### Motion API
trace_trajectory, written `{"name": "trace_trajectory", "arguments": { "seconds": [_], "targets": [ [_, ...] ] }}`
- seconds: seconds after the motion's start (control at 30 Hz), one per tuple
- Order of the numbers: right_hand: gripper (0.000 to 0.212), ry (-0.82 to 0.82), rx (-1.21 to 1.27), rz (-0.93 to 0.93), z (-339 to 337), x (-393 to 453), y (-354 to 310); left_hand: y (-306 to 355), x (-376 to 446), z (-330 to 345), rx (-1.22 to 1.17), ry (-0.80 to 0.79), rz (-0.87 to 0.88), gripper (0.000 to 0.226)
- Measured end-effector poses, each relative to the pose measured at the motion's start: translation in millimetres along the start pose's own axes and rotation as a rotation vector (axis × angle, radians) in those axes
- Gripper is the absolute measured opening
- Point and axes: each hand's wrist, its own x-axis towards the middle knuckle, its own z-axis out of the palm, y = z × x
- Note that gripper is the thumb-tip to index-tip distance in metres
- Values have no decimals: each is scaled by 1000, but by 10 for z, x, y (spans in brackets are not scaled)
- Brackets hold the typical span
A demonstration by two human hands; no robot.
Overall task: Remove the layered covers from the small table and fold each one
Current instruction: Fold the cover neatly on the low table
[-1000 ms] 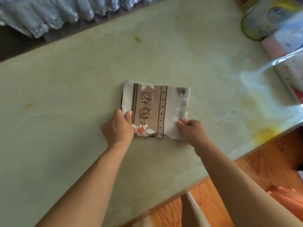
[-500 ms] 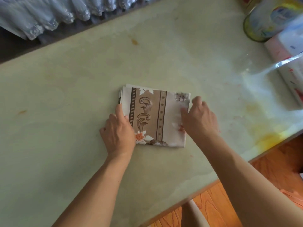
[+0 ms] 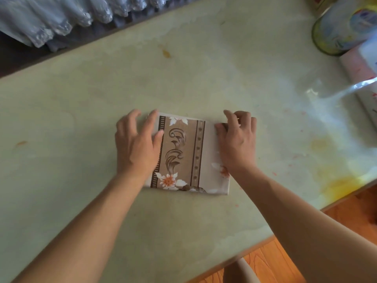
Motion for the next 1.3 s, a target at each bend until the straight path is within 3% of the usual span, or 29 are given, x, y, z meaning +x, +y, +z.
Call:
{"name": "trace_trajectory", "arguments": {
  "seconds": [0.07,0.17,0.3,0.5,0.77,0.97,1.1,1.3],
  "targets": [
    [25,0,39,-10,27,-47,29,-110,290,29,-23,-58,216,30],
    [13,69,5,-131,77,-73,126,-197,606,5,-59,-243,389,17],
    [9,147,34,-231,137,16,165,-213,766,-117,-79,-336,516,24],
    [10,102,56,-257,151,68,171,-211,795,-92,-86,-390,509,29],
    [14,105,33,-287,190,132,157,-116,811,-57,-62,-387,439,13],
    [15,134,49,-337,229,141,213,149,651,-95,235,-358,315,11],
    [14,130,59,-355,238,130,227,168,526,-206,327,-230,409,10],
    [17,167,43,-346,290,145,238,121,718,-108,303,-411,334,10]
  ]
}}
